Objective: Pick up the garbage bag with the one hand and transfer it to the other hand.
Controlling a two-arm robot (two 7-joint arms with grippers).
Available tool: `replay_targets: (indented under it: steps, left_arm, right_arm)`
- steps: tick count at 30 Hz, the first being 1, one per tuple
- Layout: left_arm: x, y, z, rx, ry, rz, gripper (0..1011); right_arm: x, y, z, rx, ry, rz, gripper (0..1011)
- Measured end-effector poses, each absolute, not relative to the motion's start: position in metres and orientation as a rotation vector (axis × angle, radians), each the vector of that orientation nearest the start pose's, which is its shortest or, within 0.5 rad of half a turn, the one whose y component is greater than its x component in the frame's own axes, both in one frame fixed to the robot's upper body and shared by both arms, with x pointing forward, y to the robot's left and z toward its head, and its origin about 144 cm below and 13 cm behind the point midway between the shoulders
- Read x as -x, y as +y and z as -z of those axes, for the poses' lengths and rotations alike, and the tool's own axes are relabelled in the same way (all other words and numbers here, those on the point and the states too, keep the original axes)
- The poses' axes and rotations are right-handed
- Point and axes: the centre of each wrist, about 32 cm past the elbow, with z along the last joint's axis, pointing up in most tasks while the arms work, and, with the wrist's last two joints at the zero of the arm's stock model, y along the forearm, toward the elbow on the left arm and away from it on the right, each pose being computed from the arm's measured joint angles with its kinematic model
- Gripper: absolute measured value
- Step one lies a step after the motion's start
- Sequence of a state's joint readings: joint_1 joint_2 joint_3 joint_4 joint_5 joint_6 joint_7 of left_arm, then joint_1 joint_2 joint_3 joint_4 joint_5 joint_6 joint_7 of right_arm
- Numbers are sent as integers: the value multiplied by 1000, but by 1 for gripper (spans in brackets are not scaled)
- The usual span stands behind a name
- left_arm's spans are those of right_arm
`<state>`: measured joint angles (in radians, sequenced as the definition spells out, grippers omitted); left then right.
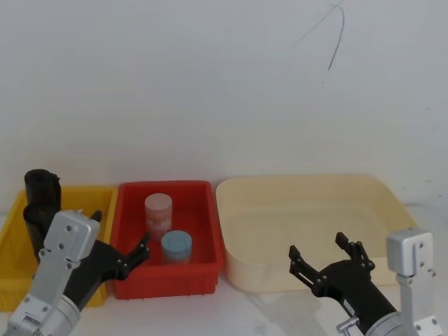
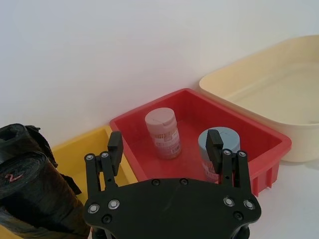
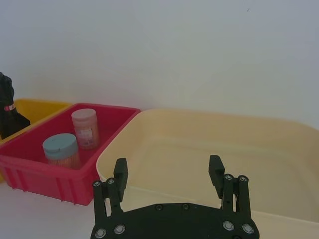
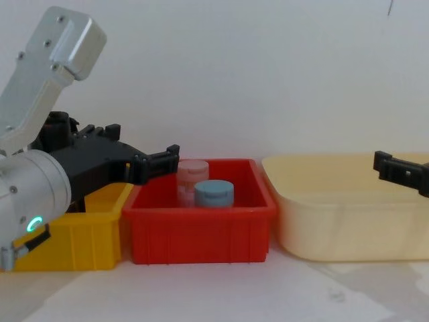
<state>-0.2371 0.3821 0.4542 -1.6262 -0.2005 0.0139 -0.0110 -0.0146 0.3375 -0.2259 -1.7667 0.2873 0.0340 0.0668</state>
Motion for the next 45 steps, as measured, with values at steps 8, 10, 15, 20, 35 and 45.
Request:
replay_targets:
  steps: [8,10,15,20,35,45]
  left_arm:
    - [-492,198,-1204,-61,-267,-1124,1000]
    - [-492,198,-1204,-61,-268,-1124,1000]
    - [-492,198,-1204,-61,-268,-1124,1000]
    - [-492,198,-1204,-61,-268,-1124,1000]
    - [-492,198,-1204,-61,-268,-1124,1000]
    - [-492,198,-1204,-61,-268,-1124,1000]
  right_arm:
    - [-443,-237,-1189,-26,-75,1229,1001]
    - [-443,-237,-1189,-26,-75,1229,1002]
    - [-443,-237,-1189,-26,-75,1230,1002]
    - [-443,-237,-1189,-26,-75,1229,1002]
    - [-443,-237,-1189,-26,-75,1229,1001]
    - [-443,-237,-1189,-26,-75,1229,1001]
